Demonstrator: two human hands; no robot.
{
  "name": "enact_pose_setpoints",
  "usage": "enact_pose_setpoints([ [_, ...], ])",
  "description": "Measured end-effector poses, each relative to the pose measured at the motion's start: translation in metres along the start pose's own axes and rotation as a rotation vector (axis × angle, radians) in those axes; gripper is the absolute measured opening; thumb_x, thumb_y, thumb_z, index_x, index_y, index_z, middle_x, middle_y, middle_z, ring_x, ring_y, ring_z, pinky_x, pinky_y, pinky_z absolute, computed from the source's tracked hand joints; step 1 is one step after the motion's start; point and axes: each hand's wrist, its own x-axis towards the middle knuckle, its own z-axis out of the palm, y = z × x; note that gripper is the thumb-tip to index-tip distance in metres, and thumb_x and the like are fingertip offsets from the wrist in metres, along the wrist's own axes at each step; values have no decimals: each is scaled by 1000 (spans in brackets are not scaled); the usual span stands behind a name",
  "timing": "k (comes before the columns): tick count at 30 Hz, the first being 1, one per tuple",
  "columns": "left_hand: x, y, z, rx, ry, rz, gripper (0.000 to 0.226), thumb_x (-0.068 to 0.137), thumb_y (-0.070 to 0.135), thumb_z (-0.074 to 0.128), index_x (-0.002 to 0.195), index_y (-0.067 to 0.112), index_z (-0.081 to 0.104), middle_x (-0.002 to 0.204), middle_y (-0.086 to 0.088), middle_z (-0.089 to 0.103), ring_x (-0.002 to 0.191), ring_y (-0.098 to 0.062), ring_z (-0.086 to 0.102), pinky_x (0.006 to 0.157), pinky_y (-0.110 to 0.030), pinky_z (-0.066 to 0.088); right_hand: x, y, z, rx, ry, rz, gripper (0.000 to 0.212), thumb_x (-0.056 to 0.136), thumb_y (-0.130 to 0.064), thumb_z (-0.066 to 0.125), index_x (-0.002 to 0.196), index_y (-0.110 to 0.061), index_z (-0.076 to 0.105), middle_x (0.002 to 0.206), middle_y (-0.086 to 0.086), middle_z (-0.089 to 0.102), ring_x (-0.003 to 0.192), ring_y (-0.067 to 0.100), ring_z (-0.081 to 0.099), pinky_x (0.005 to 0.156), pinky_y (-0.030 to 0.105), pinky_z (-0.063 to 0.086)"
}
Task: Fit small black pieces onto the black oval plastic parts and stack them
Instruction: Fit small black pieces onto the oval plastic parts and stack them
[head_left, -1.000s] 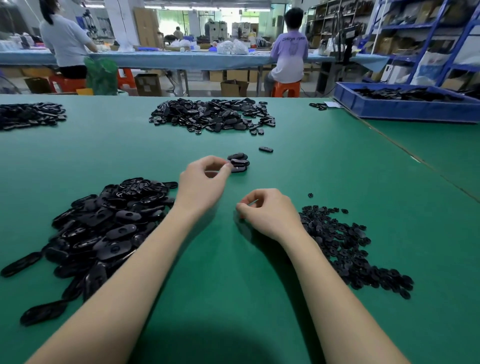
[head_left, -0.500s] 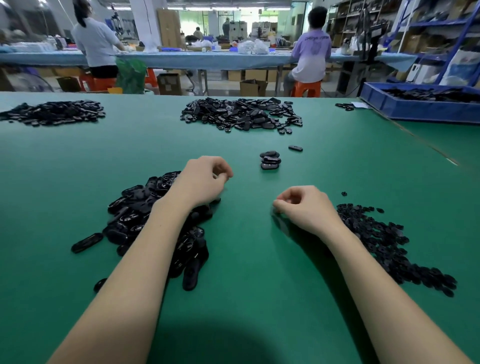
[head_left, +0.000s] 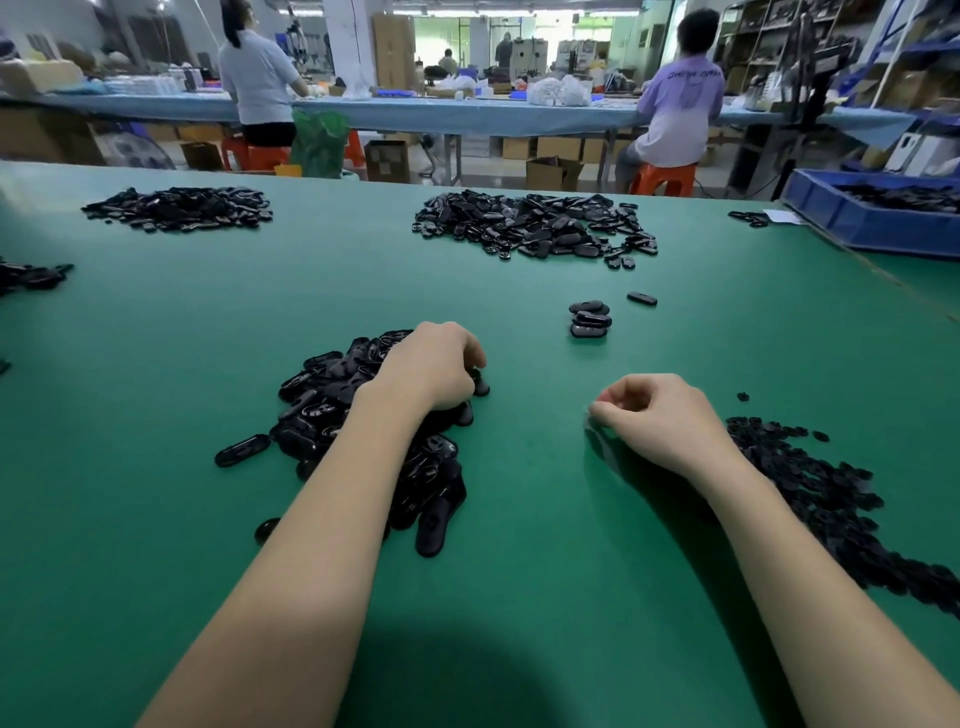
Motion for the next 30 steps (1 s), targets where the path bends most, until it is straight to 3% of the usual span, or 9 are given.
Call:
enact_pose_setpoints([
  [9,-1,-1,0,51,65,25,39,88,8,56,115,32,70,121,6,68,109,-19,63,93,-37,53,0,-2,0,-11,-7,3,9,84,-43,70,79,-36,71,82,-21,69,88,6,65,82,33,55],
  [15,3,0,1,53,113,65,38,87,6,55,104,36,71,106,14,69,98,-13,59,78,-28,43,-1,-1,-2,24,-32,7,9,85,-41,71,79,-35,73,82,-20,71,87,5,65,81,32,53],
  [25,8,-4,5,9,142,129,30,90,13,56,94,38,72,98,9,71,112,-13,50,83,-33,48,-2,-2,-4,41,-51,14,9,85,-41,71,80,-34,73,82,-19,71,86,5,65,81,31,53],
  [28,8,-1,5,-17,167,176,30,88,11,58,94,36,73,91,15,71,108,-13,49,82,-32,47,-2,-3,-5,44,-61,14,9,85,-41,71,80,-34,73,81,-18,70,85,5,65,81,32,53],
  [30,7,3,4,-71,163,220,31,86,7,58,94,33,74,89,16,69,98,-12,60,88,-35,53,-2,-3,-6,50,-71,17,9,85,-41,71,80,-34,74,82,-18,70,85,5,64,80,31,53],
])
